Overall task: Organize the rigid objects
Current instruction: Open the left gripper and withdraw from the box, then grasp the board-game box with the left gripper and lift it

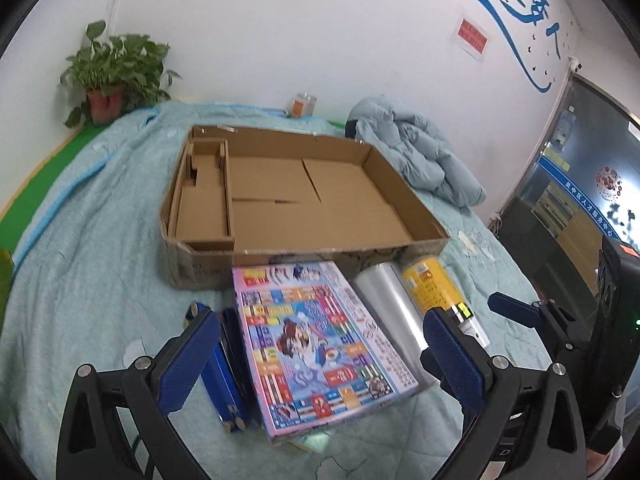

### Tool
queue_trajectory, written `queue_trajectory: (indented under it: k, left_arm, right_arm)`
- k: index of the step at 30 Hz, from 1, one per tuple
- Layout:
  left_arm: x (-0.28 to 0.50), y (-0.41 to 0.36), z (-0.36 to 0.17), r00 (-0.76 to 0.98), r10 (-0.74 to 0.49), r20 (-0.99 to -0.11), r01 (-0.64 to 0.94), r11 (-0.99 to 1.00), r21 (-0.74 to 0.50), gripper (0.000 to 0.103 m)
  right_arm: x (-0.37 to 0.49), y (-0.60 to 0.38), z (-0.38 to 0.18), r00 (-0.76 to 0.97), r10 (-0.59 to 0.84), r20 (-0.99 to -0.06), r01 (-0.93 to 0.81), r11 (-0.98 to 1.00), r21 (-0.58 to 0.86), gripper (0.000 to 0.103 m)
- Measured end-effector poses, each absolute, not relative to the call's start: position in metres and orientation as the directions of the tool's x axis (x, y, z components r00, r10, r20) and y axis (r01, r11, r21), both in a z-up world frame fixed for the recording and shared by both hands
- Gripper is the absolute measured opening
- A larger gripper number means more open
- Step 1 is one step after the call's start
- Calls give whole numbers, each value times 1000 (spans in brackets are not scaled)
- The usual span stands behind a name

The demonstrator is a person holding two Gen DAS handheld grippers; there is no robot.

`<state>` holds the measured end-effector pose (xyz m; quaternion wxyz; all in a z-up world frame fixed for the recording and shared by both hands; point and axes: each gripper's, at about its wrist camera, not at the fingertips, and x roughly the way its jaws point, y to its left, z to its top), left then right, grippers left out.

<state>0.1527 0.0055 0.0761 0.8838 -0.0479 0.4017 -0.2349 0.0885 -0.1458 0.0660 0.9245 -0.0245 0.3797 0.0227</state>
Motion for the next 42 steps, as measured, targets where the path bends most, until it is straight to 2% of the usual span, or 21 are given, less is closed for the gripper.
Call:
queue_trajectory:
  k: [12, 22, 29, 42]
  left_arm:
    - [175, 15, 38, 394, -515, -761, 361, 848, -387, 102]
    - [198, 18, 3, 259, -581, -771, 336, 803, -492, 98]
    - [209, 10, -11, 216, -561, -799, 335, 811, -479, 95]
    - [211, 3, -21, 230, -475, -849, 320, 861, -395, 80]
  right_arm:
    - [95, -123, 45, 623, 160, -765, -183, 982, 56, 103]
    - [111, -103, 22, 517, 243, -821, -241, 961, 133, 103]
    - [120, -94, 10, 465, 275, -842, -241, 954, 179, 103]
    - [137, -88, -1, 460, 236, -856, -198, 967, 160, 103]
